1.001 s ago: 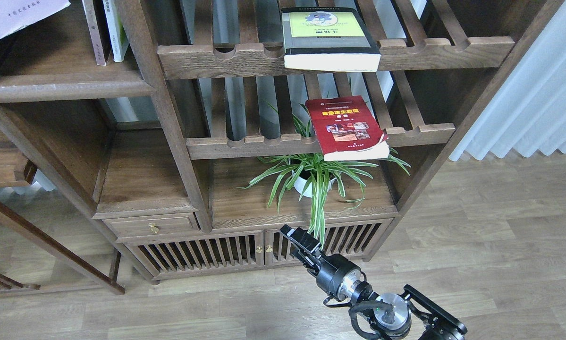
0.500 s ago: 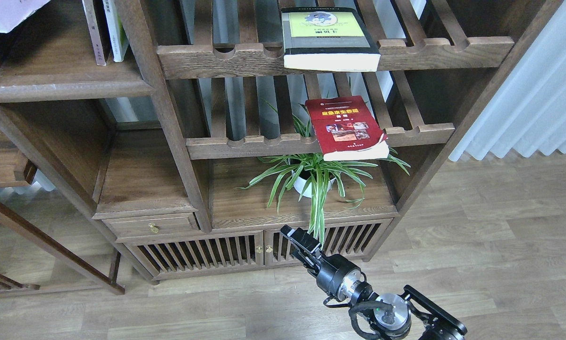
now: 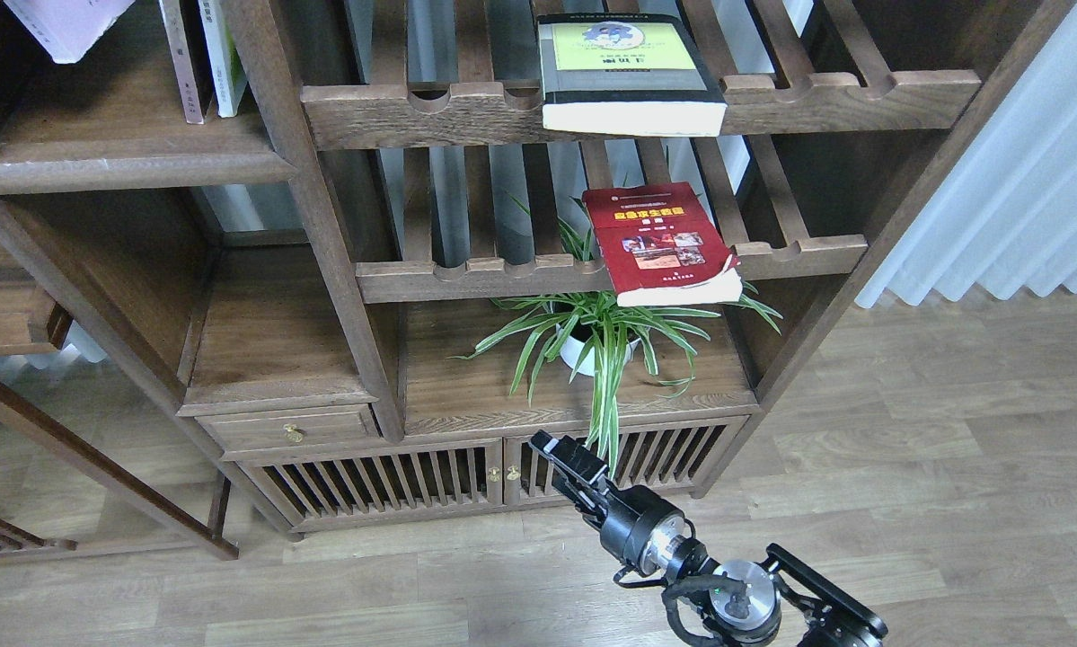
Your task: Organize books on shelf
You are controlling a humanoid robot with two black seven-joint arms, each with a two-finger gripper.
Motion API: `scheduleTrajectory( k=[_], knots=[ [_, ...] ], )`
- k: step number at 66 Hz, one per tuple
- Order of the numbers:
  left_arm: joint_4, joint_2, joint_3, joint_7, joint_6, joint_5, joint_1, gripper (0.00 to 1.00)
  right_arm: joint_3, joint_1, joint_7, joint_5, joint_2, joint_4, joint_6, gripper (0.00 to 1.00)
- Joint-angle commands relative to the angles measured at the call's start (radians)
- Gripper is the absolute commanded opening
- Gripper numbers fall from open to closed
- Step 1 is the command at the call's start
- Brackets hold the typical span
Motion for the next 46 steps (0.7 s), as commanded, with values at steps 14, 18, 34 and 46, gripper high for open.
scheduleTrajectory(
  k=[14,18,34,46],
  knots=[
    [0.015,-0.088,-0.007,0.003,0.019,0.118,-0.002,0.02,-0.001,0.000,0.000,0.000,0.000,0.000,0.001,0.98],
    [0.015,-0.091,-0.007,0.003,0.017,0.132,-0.002,0.02,0.000,0.000,0.000,0.000,0.000,0.000,0.001,0.98],
    [0.028,-0.085,-0.007,0.005,-0.006,0.213,0.000,0.04,0.002,0.000,0.000,0.000,0.000,0.004,0.001,0.98],
    [0.032,-0.072,-0.003,-0.009,-0.020,0.215,0.013,0.05,0.000,0.000,0.000,0.000,0.000,0.004,0.001,0.98]
  ],
)
